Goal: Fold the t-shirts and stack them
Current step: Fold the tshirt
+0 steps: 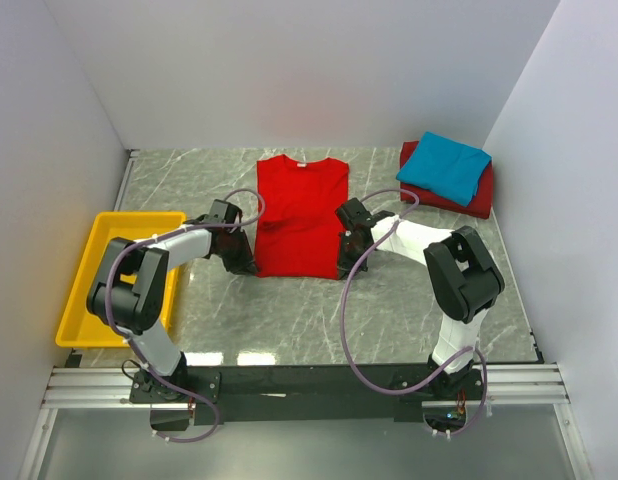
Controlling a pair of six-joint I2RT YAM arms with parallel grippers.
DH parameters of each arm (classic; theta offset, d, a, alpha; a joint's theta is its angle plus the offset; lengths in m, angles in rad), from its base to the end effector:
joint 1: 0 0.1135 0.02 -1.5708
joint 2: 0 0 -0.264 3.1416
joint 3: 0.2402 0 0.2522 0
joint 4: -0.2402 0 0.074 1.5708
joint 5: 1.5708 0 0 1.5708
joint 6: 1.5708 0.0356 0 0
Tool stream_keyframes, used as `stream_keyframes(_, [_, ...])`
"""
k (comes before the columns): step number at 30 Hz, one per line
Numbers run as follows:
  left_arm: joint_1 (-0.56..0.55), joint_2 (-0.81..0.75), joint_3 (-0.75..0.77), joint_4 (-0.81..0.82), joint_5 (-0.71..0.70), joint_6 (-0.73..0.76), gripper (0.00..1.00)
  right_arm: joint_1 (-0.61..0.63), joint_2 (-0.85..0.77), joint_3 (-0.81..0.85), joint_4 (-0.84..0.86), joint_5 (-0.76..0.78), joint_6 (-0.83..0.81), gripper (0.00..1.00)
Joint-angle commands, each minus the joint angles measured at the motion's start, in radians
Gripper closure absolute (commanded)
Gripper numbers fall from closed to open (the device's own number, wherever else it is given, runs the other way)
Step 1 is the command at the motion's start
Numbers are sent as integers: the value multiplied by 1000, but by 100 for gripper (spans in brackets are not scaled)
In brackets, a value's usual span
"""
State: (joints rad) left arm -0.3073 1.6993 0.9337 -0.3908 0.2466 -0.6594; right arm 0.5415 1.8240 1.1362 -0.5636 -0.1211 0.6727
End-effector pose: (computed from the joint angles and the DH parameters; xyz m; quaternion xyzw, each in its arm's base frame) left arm 0.2983 -0.1038 0.1495 -0.1452 0.9606 -0.2015 0.1248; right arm 0.2958 0.1830 0.1561 0.0550 0.9840 0.1396 0.0963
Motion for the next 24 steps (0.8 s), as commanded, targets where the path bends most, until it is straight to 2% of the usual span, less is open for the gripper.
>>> stream_keyframes(1, [-16,57,-29,-6,-50,17,81,11,-9,5,-10,21,8,97])
stream_keyframes(2, [-18,59,-30,-6,-52,18,90,12,-11,5,-9,21,7,97])
stream_keyframes(4, [-19,54,-32,-8,-49,23,100,12,-14,7,-9,18,10,99])
stream_keyframes(9, [-19,5,-23,-23,-41,32,100,12,-43,19,-27,28,8,100])
stream_keyframes(19, [-19,-233,39,-123,-30,-5,100,12,-169,114,-127,69,7,100])
stream_keyframes(24, [-19,-285,31,-160,-10,-17,100,12,-221,138,-166,86,4,100])
